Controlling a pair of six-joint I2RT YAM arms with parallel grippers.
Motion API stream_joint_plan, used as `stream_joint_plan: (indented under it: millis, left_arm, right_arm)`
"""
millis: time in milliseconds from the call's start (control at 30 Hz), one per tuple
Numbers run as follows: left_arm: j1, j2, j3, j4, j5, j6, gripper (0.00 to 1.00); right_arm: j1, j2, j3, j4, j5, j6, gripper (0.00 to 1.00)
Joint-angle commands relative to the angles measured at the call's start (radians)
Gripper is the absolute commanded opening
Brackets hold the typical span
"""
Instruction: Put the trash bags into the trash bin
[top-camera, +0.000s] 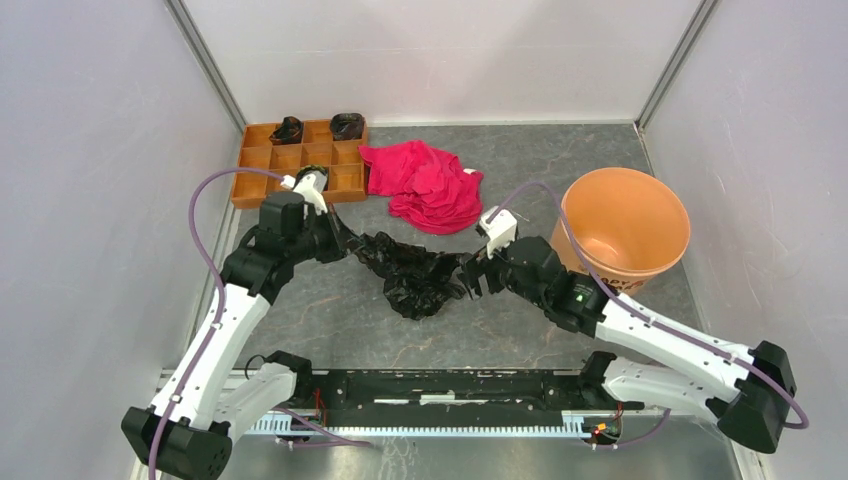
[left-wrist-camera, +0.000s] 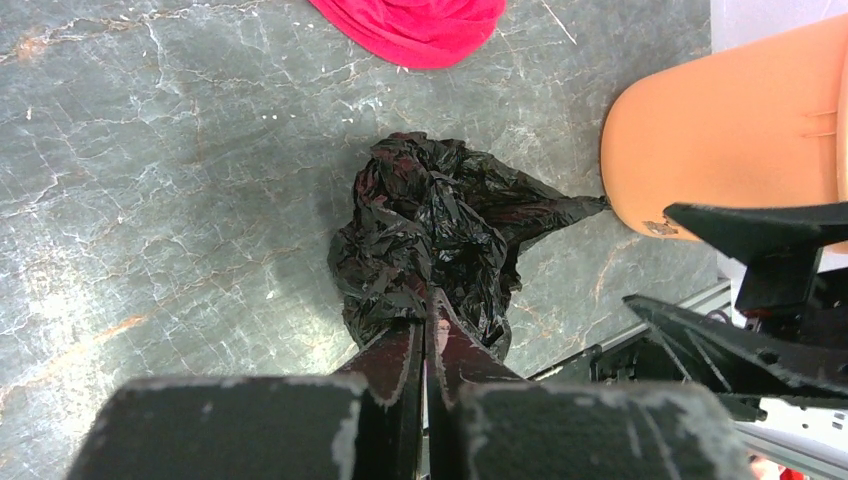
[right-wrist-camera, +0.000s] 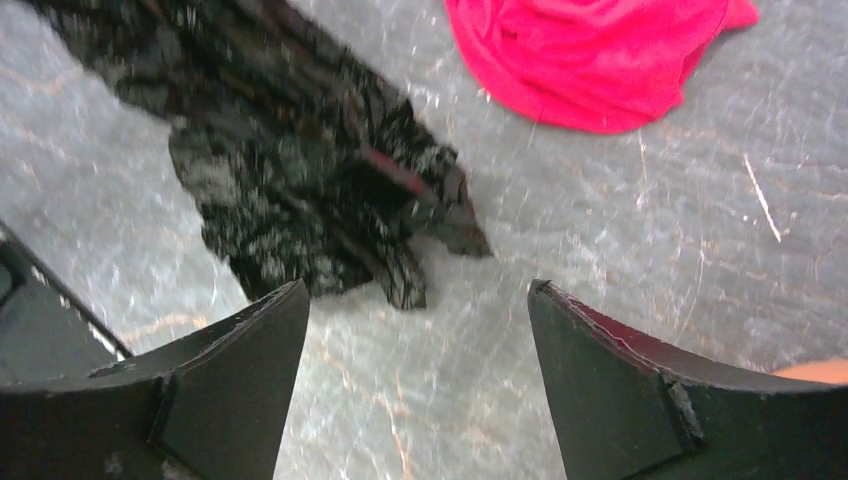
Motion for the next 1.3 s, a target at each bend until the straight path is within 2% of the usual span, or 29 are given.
stream_joint_plan:
  millis: [0,133,200,267,367,433,467,567,633,667,733,800,867,900,933,1000,1067,1133,1200,1267]
  left_arm:
    - [0.002,-0.022,-0.007,0.023,0.012,0.039,0.02]
    - [0.002,-0.041,-0.005,0.023,0.044,0.033,0.02]
    - [0.002,-0.049,0.002,0.018,0.064,0.037,0.02]
    - [0.002,-0.06,0.017,0.002,0.066,0.054,0.02]
    - [0.003,-0.101,0.013,0.01,0.088,0.047,0.02]
    - [0.002,-0.136,0.024,0.017,0.103,0.041,0.02]
    - [0.002,-0.155,0.042,0.017,0.094,0.04,0.02]
    - [0.002,-0.223,0.122,0.018,-0.012,0.049,0.04]
    - [0.002,-0.263,0.174,0.019,-0.141,0.042,0.16]
    - [0.002,-0.283,0.188,0.022,-0.207,0.036,0.29]
    - [0.002,-0.317,0.194,0.041,-0.308,0.038,0.68]
    - [0.002,-0.326,0.207,0.025,-0.402,0.038,0.82]
    - [0.002,-0.318,0.23,0.0,-0.478,0.059,0.95]
    - [0.002,-0.309,0.249,-0.019,-0.515,0.075,0.98]
    - [0.002,-0.298,0.271,-0.037,-0.549,0.093,1.0]
    - [0.002,-0.276,0.311,-0.082,-0.607,0.121,1.0]
    - [0.002,-0.274,0.317,-0.098,-0.651,0.137,1.0]
    - [0.002,-0.294,0.29,-0.081,-0.664,0.138,1.0]
    - [0.002,-0.317,0.254,-0.044,-0.646,0.125,1.0]
    - [0.002,-0.32,0.242,-0.007,-0.594,0.098,1.0]
  right_arm:
    - [-0.055,0.07,-0.011,0.235,-0.05,0.015,0.88]
    - [-0.095,0.233,0.055,0.302,-0.202,-0.07,0.89]
    - [-0.094,0.313,0.087,0.314,-0.26,-0.115,0.82]
    - [-0.094,0.353,0.093,0.352,-0.327,-0.169,0.68]
    - [-0.092,0.332,0.083,0.436,-0.413,-0.156,0.3]
    - [-0.089,0.296,0.165,0.359,-0.415,-0.146,0.06]
    - [-0.087,0.268,0.229,0.294,-0.392,-0.148,0.01]
    - [-0.086,0.169,0.404,0.164,-0.312,-0.148,0.0]
    - [-0.087,0.115,0.49,0.139,-0.278,-0.125,0.01]
    - [-0.086,0.094,0.521,0.14,-0.276,-0.108,0.01]
    - [-0.086,0.07,0.542,0.159,-0.294,-0.1,0.01]
    - [-0.087,0.047,0.467,0.218,-0.259,-0.135,0.01]
    - [-0.089,0.068,0.303,0.287,-0.135,-0.111,0.01]
    - [-0.099,0.133,0.262,0.257,-0.174,-0.079,0.01]
    - [-0.1,0.217,0.247,0.197,-0.311,-0.061,0.01]
    - [-0.052,0.313,0.199,0.223,-0.546,-0.027,0.01]
    - [0.041,0.305,0.239,0.195,-0.447,-0.089,0.01]
    - [0.06,0.278,0.365,0.143,-0.326,-0.161,0.0]
    - [0.025,0.301,0.563,0.084,-0.251,-0.224,0.0]
    - [-0.027,0.393,0.89,-0.091,-0.217,-0.267,0.0]
